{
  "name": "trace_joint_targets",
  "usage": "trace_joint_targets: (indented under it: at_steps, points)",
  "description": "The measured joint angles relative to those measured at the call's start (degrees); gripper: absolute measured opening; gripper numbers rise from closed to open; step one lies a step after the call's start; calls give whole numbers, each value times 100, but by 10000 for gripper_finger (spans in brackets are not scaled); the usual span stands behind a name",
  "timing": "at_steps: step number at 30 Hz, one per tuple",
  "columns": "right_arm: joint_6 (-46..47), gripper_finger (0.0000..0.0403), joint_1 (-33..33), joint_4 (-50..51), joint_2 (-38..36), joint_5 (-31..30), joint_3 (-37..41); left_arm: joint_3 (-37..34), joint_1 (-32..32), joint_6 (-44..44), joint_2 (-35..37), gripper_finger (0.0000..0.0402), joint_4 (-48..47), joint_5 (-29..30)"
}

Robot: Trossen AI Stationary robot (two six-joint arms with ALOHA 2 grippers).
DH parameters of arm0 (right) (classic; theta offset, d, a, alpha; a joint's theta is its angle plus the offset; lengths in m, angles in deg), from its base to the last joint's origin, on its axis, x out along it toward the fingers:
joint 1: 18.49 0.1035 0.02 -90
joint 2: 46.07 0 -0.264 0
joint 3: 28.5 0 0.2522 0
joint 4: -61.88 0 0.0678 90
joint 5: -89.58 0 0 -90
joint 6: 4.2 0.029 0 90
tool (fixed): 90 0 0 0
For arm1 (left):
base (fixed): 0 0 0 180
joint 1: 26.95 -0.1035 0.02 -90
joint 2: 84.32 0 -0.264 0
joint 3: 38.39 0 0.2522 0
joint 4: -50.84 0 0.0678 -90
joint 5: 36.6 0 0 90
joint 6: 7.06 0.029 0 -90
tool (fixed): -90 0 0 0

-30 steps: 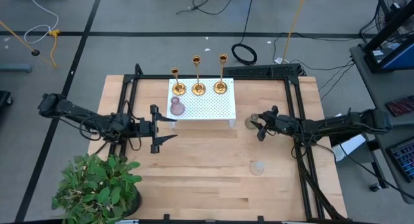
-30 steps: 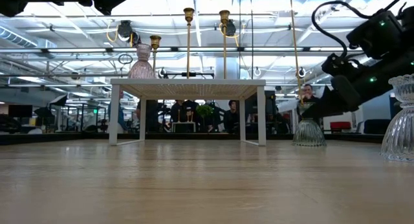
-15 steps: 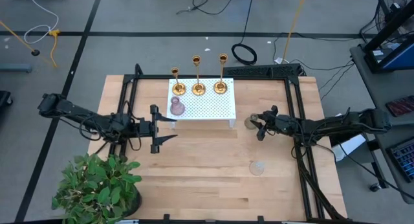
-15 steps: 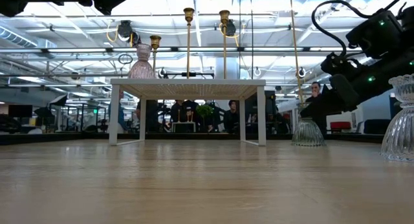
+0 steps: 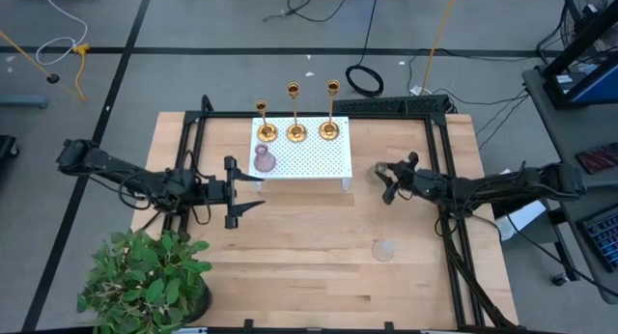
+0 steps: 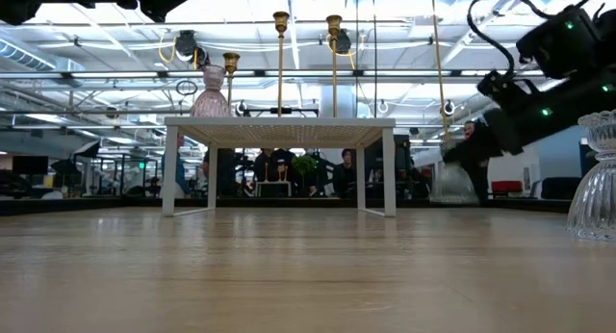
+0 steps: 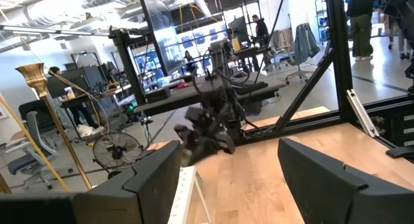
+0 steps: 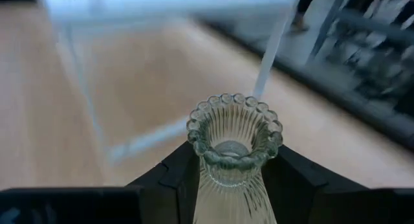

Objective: Pick & Place candle stick holders
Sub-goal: Put the green glass candle holder on the shelf aligned with the other glass candle holder

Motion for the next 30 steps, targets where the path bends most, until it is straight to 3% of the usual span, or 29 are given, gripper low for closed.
trace_joint_targets:
  at_steps: [6, 20, 30]
  points:
    - [-352, 137, 0, 7, -184, -329, -379, 0, 0, 2, 0, 266, -2, -2]
    - [-1278, 137, 0, -31, -230, -326, -1507, 0, 0, 15, 0, 266, -2, -4]
    - [-1433, 137, 0, -48, 488, 653, -2533, 0, -2, 15, 0, 266, -4, -2]
